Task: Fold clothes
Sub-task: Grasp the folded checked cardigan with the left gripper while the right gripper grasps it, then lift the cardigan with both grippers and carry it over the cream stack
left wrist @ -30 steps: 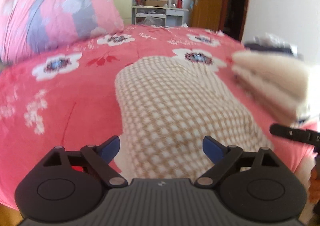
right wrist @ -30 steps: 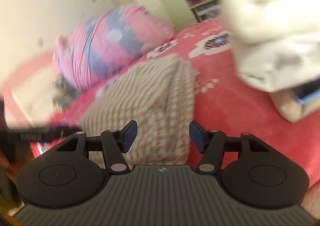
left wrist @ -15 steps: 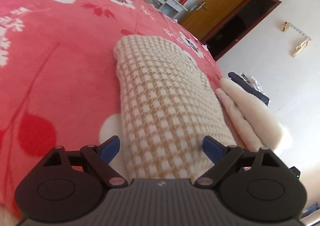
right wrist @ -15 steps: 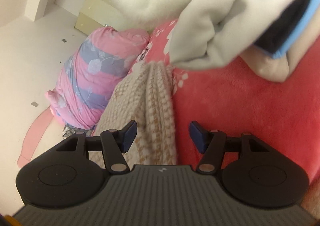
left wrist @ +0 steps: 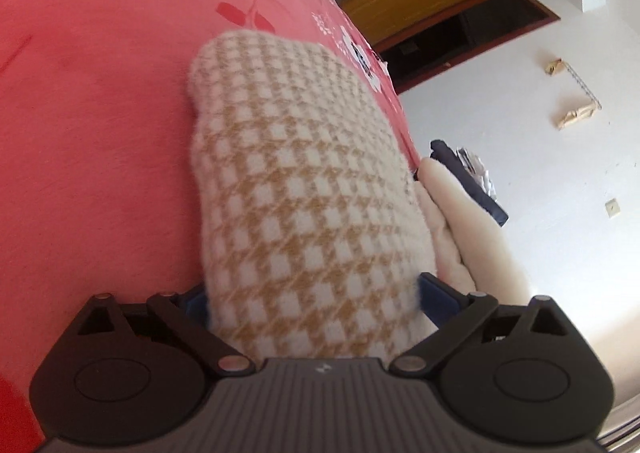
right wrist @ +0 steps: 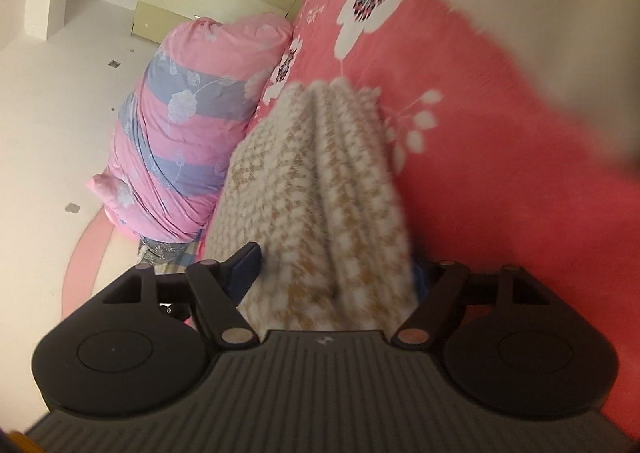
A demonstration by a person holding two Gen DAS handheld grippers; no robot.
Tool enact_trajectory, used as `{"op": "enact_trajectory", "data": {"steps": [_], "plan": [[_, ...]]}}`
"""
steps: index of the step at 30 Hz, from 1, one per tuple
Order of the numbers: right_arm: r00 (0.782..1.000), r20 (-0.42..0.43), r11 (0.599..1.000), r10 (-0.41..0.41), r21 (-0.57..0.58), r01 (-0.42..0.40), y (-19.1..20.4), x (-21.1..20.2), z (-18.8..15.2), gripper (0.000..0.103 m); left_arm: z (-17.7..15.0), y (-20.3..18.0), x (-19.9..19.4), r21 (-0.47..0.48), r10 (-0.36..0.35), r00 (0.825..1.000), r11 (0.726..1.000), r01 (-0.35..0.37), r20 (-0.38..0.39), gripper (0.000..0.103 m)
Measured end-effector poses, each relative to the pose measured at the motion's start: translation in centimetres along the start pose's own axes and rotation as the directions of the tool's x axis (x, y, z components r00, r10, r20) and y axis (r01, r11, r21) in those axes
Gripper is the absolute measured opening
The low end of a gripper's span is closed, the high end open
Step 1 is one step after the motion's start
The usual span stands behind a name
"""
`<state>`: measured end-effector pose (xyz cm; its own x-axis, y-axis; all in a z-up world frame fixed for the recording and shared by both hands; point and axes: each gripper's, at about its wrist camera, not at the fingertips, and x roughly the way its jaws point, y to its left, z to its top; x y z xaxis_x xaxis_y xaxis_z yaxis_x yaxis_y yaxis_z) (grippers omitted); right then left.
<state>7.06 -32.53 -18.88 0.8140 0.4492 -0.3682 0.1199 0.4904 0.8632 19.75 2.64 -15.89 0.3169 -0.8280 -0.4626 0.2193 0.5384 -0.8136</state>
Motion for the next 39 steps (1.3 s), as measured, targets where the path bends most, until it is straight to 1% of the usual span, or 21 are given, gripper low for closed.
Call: {"op": "enact_trajectory", "data": {"steps": [2, 5, 6, 9, 12, 16, 18, 21, 23, 26, 28, 29, 30, 33, 39], "plan": [[1.000, -0.008, 1.000, 0.012, -0.003, -0.012, 0.4, 0.1, -0.3, 0.079, 0.2, 0.0, 0.2, -0.009, -0.005, 1.000, 1.000, 0.005, -0.006, 0.100], [0.998, -0.023, 0.997, 0.059, 0.048, -0.058, 0.5, -0.7, -0.8, 0.078, 0.4, 0.0, 0.5, -0.023, -0.013, 1.000, 1.000, 0.013, -0.014, 0.097], [0.998, -0.025, 0.996, 0.064, 0.056, -0.062, 0.7, -0.9, -1.0, 0.078, 0.5, 0.0, 0.6, -0.027, -0.016, 1.000, 1.000, 0.016, -0.017, 0.096], [0.997, -0.034, 0.995, 0.069, 0.070, -0.067, 1.7, -1.6, -1.8, 0.078, 0.5, -0.3, 0.2, -0.036, -0.007, 1.000, 0.999, 0.006, -0.013, 0.096], [0.995, -0.066, 0.993, 0.073, 0.097, -0.066, 2.4, -2.4, -3.4, 0.078, 0.2, -0.8, -0.9, -0.015, 0.013, 1.000, 1.000, -0.013, -0.014, 0.096], [0.993, -0.098, 0.995, 0.063, 0.086, -0.055, 2.7, -3.6, -5.8, 0.078, -0.4, 0.0, -2.1, -0.006, 0.004, 0.999, 1.000, -0.004, -0.037, 0.096], [0.993, -0.085, 0.992, 0.076, 0.103, -0.067, 2.1, -3.4, -5.5, 0.077, -0.3, 0.4, -2.2, -0.008, 0.000, 0.999, 1.000, 0.000, -0.036, 0.095], [0.992, -0.071, 0.988, 0.101, 0.126, -0.091, 1.1, -2.8, -4.6, 0.077, 0.2, 1.3, -2.1, -0.047, -0.012, 0.999, 0.999, 0.011, -0.034, 0.096], [0.987, -0.101, 0.985, 0.124, 0.130, -0.111, 0.9, -1.2, -3.6, 0.077, 0.6, 1.5, -1.4, -0.083, -0.010, 0.999, 0.997, 0.007, -0.034, 0.096], [0.979, -0.139, 0.983, 0.151, 0.130, -0.133, 1.0, 0.9, -2.4, 0.077, 1.0, 1.2, -0.8, -0.092, 0.010, 0.999, 0.996, -0.013, -0.039, 0.096], [0.979, -0.152, 0.986, 0.138, 0.112, -0.121, 1.6, 1.3, -2.1, 0.077, 0.9, 0.5, -0.9, -0.072, 0.031, 0.999, 0.997, -0.034, -0.036, 0.094], [0.979, -0.158, 0.988, 0.130, 0.102, -0.114, 2.0, 1.4, -1.9, 0.074, 0.7, 0.2, -1.1, -0.058, 0.038, 0.999, 0.998, -0.040, -0.029, 0.093], [0.981, -0.156, 0.992, 0.114, 0.073, -0.104, 2.6, 1.2, -1.9, 0.069, 0.5, -0.2, -1.4, -0.045, 0.044, 0.999, 0.998, -0.045, -0.021, 0.091], [0.987, -0.141, 0.997, 0.078, 0.004, -0.078, 3.8, 0.3, -2.3, 0.061, -0.4, -1.5, -2.2, -0.012, 0.055, 0.998, 0.998, -0.055, -0.001, 0.091], [0.986, -0.148, 0.991, 0.072, -0.100, -0.088, 6.5, -1.6, -2.2, 0.060, -2.0, -4.0, -4.5, 0.014, 0.035, 0.999, 0.999, -0.036, 0.042, 0.091]]}}
